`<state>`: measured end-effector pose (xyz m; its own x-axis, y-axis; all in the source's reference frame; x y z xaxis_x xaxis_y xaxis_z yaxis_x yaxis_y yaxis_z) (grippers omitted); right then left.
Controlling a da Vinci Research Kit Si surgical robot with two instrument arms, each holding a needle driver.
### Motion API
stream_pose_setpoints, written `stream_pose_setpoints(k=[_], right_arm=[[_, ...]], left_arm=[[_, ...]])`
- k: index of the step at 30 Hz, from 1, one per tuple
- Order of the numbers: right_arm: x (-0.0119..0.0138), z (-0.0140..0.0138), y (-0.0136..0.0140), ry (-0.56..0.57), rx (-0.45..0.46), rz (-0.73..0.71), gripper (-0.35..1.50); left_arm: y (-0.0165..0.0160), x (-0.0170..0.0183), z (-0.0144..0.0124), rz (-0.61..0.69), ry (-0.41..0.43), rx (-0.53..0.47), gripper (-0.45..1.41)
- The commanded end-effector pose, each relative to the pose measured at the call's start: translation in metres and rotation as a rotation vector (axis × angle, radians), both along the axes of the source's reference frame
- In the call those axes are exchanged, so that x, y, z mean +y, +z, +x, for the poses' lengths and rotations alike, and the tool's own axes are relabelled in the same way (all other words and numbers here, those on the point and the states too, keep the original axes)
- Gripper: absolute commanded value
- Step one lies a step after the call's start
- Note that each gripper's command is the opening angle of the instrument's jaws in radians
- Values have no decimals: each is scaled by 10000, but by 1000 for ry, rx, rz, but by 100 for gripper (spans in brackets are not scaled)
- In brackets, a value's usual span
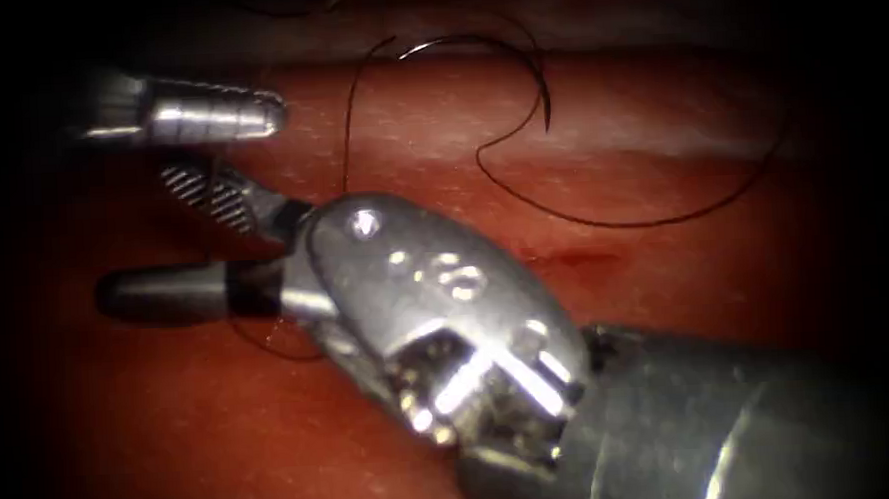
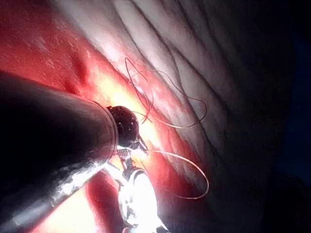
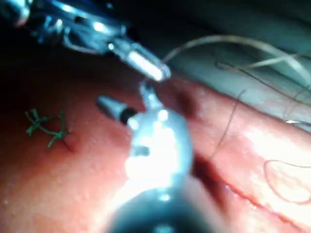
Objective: Wound Closure
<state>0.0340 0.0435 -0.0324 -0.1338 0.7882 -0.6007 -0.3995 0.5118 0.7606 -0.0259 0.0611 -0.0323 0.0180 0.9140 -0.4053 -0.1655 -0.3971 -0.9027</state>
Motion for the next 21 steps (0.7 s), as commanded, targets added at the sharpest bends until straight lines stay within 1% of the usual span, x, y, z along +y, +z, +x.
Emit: stream_pose_setpoints(k=[1, 3, 5, 6, 7, 13, 16, 21], right_arm=[[4, 8, -3, 1, 7, -11, 105], [4, 9, -6, 5, 14, -12, 98], [3, 9, -7, 3, 13, -17, 76], [3, 7, -8, 0, 12, -22, 7], [3, 5, -8, -5, 12, -28, -35], [3, -5, -5, -39, 6, -57, -35], [4, -9, -4, -48, -31, -60, -35], [1, -11, -1, -66, -55, -62, -35]], left_arm=[[5, 3, -5, -3, 2, -1, -35], [5, 3, -6, -3, 1, -1, -35], [5, 2, -5, -3, 2, -1, -35], [5, 2, -5, -3, 2, -1, -35], [5, 2, -5, -2, 4, -3, -35], [2, 0, -5, 5, 7, -7, -35], [0, 0, -4, 7, 14, -13, -35], [-4, 2, -4, 19, 34, -33, -35]])
